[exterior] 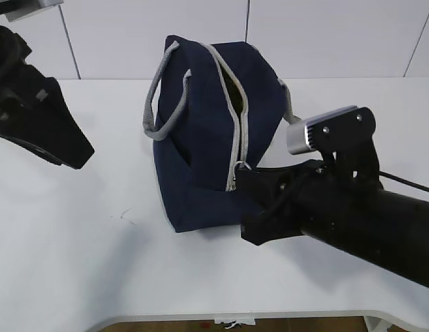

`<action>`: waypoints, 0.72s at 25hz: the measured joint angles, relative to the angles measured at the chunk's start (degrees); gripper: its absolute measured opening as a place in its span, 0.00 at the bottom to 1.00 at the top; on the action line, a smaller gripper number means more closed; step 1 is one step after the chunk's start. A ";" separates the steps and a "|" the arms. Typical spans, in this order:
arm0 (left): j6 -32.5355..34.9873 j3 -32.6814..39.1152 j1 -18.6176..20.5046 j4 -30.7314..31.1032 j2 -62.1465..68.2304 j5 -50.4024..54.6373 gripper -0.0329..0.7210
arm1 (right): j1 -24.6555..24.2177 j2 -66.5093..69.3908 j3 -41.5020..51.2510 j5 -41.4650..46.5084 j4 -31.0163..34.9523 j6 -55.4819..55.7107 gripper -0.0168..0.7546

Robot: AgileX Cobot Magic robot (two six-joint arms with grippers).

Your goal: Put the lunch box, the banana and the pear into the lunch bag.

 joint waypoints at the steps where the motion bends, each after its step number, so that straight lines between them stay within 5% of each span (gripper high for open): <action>1: 0.00 0.00 0.00 0.12 0.00 0.00 0.44 | 0.00 0.00 -0.82 1.04 0.00 0.00 0.02; 18: 0.00 0.00 0.00 0.54 0.00 0.09 0.44 | 0.00 -1.18 -17.27 15.85 0.00 0.00 0.02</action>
